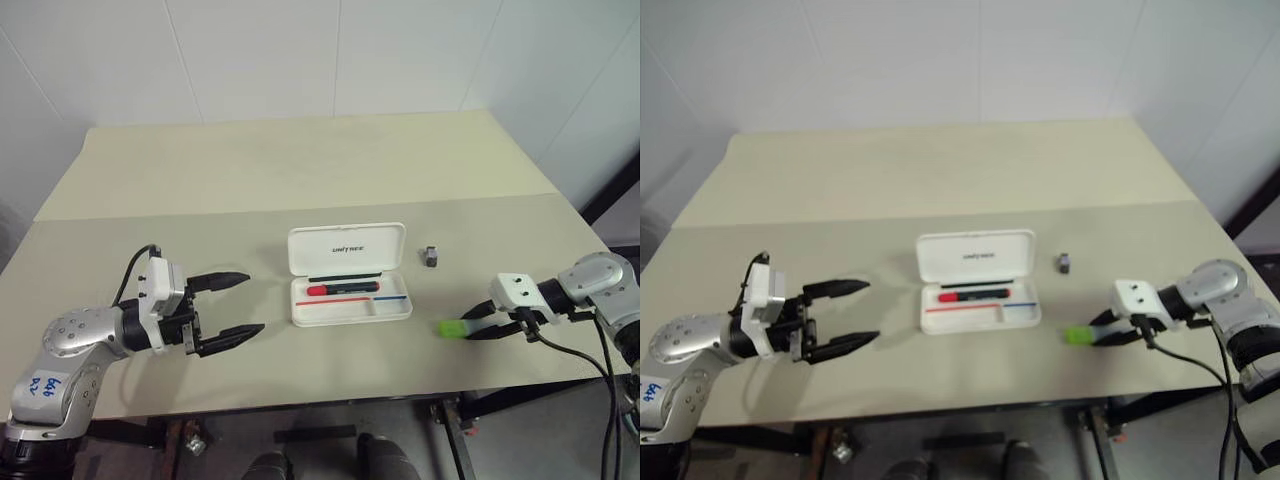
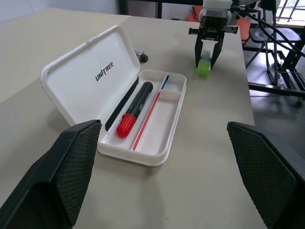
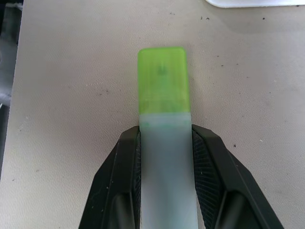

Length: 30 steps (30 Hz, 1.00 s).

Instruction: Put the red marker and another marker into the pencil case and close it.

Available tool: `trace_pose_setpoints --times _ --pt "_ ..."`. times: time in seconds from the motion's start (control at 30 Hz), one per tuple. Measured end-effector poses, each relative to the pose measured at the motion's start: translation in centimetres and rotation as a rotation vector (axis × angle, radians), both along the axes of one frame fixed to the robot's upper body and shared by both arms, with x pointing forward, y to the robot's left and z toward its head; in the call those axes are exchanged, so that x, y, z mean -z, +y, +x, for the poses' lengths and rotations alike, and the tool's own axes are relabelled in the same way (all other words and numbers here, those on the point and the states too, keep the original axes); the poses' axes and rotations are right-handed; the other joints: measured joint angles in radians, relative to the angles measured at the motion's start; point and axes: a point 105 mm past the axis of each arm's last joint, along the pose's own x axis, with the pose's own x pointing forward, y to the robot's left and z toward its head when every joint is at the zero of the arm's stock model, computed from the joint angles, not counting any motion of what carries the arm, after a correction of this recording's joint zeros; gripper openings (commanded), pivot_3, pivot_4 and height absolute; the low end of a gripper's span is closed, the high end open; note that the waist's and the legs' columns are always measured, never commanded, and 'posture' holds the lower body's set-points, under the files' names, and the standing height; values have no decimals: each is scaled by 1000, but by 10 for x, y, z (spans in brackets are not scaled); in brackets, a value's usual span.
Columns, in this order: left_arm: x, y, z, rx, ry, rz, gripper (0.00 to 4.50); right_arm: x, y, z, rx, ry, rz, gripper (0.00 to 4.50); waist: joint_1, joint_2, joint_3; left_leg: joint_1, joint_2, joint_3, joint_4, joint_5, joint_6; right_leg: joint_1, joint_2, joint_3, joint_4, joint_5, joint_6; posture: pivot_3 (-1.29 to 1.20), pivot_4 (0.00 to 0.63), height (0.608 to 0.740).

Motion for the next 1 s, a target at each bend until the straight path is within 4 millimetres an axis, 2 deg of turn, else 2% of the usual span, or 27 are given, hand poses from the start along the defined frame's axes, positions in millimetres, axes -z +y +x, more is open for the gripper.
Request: trace_pose_setpoints --times 0.17,0.37,0.53,0.7,0.83,1.0 --pt "2 -5 2 27 9 2 4500 -3 2 1 26 -9 46 1158 0 0 0 1 0 0 0 0 -1 0 0 0 2 -1 -1 0 150 740" --pt "1 -7 6 61 -6 10 4500 -32 6 9 67 -84 137 1158 2 1 1 1 0 0 0 0 -1 0 0 1 2 -1 -1 0 150 740" --pt "6 -3 13 71 3 16 4500 -47 11 1 81 -93 185 1158 5 1 1 -3 0 0 0 0 -1 -3 0 0 2 -1 -2 0 150 740" --pt "10 -3 19 90 0 28 4500 -56 39 -11 46 -57 228 1158 7 1 1 -4 0 0 0 0 -1 -4 0 0 3 -1 -2 0 150 740" --pt "16 2 22 91 4 49 4500 -62 71 -10 44 -70 269 1158 1 1 1 -3 0 0 0 0 -1 -6 0 1 4 -1 -2 0 150 740" --pt "18 5 26 91 8 54 4500 -63 97 -2 63 -78 308 1158 6 1 1 -6 0 0 1 0 -2 -9 0 1 6 -1 -2 0 150 740"
